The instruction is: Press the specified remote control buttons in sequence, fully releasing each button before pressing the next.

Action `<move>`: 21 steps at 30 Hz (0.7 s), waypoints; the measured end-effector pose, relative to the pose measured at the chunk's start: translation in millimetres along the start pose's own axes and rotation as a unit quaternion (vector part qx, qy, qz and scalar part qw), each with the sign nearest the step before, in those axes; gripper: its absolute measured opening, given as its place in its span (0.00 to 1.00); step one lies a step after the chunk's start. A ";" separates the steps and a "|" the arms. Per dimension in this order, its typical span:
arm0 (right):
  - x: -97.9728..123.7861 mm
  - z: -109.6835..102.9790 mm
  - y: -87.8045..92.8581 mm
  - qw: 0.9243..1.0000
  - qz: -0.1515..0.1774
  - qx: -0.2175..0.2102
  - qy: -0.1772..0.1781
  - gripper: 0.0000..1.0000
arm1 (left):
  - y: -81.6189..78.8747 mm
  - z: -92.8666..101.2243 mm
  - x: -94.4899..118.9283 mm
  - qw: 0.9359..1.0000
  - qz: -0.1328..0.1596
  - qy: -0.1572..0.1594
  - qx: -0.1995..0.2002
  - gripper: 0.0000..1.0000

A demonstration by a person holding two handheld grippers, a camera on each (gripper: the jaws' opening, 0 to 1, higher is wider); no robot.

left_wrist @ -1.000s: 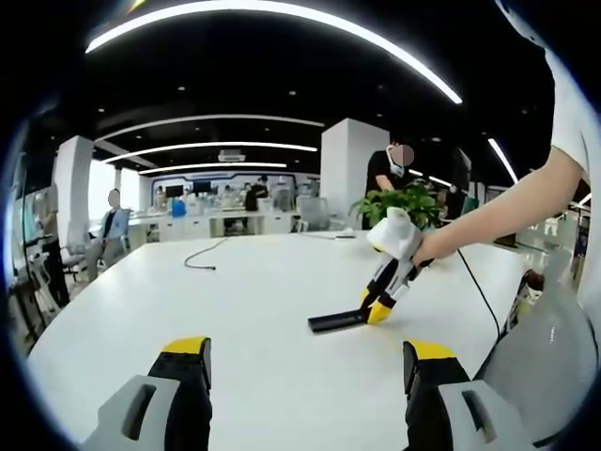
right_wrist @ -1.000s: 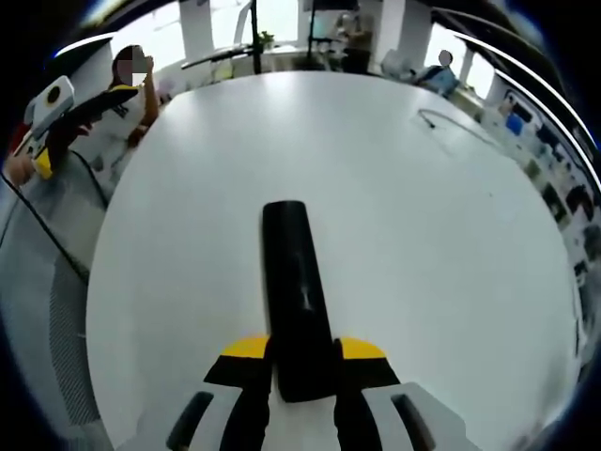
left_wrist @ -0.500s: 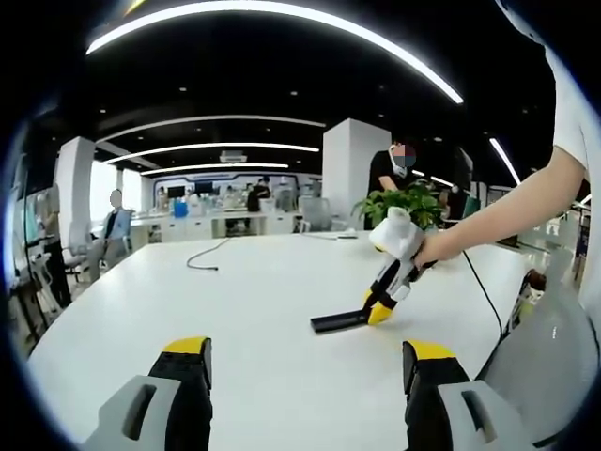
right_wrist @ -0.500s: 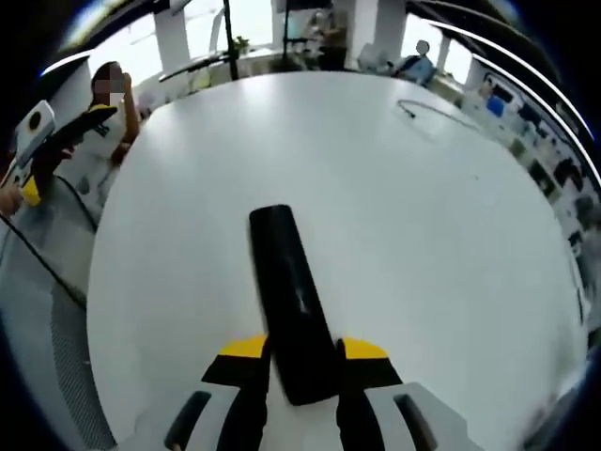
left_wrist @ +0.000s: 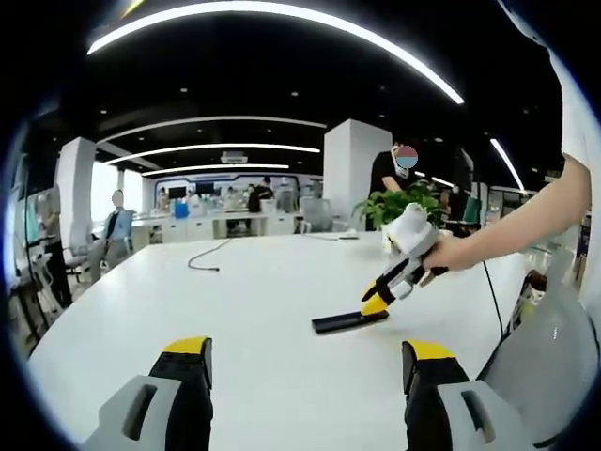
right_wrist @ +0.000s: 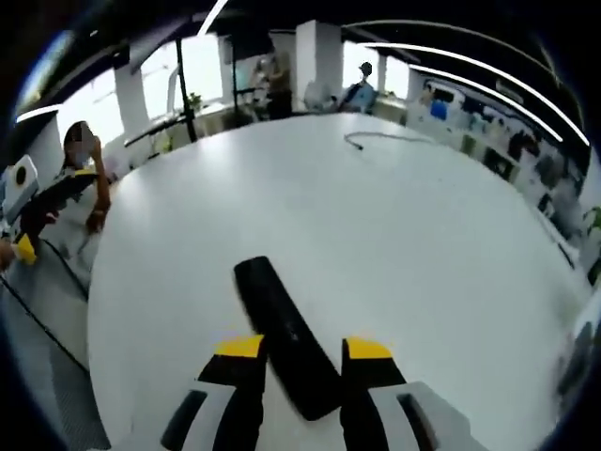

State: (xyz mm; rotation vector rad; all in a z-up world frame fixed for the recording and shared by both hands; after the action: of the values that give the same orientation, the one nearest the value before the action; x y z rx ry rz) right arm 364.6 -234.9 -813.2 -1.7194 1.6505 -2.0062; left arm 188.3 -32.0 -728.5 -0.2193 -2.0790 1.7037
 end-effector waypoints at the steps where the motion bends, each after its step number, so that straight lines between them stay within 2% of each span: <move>1: 2.0 0.9 -1.6 1.000 0.012 -0.005 0.003 0.32 | 0.1 0.2 0.0 1.000 0.000 0.001 0.000 0.87; 4: 12.9 -0.5 -8.6 0.998 0.060 -0.037 0.001 0.36 | 0.0 0.7 -0.4 1.000 -0.001 0.002 -0.002 0.87; 6: 22.2 -0.8 -14.9 0.992 0.102 -0.069 0.000 0.42 | -0.2 0.7 -0.4 1.000 -0.001 0.001 0.000 0.87; 7: 28.6 -1.8 -20.4 0.988 0.132 -0.081 -0.003 0.46 | -0.4 0.7 -0.4 1.000 0.000 0.001 0.000 0.87; 11: 52.3 -3.1 -33.6 0.974 0.205 -0.102 0.004 0.58 | -0.3 1.6 -0.7 1.000 -0.001 0.003 -0.001 0.87; 17: 73.9 -6.4 -38.1 0.967 0.243 -0.071 0.030 0.81 | -0.3 2.1 -1.0 1.000 -0.001 0.005 0.001 0.87; 21: 86.4 -11.6 -38.4 0.961 0.263 -0.075 0.032 0.88 | -0.3 1.6 -0.7 1.000 0.001 0.005 0.002 0.87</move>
State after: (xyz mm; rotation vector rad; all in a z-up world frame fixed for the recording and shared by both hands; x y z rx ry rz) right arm 344.2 -262.4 -724.3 -1.0843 2.0509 -1.7307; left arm 188.3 -33.8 -728.5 -0.2270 -2.0700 1.7035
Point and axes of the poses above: the point that each gripper's makers call its tool centre point, and the gripper's own axes: x roughly backward along the fingers, z roughly to its right, y roughly out of its underside, the point moved 3 cm from there along x, roughly backward along the fingers, and after that the axes turned 10 degrees about -x, right-handed, at the moved point
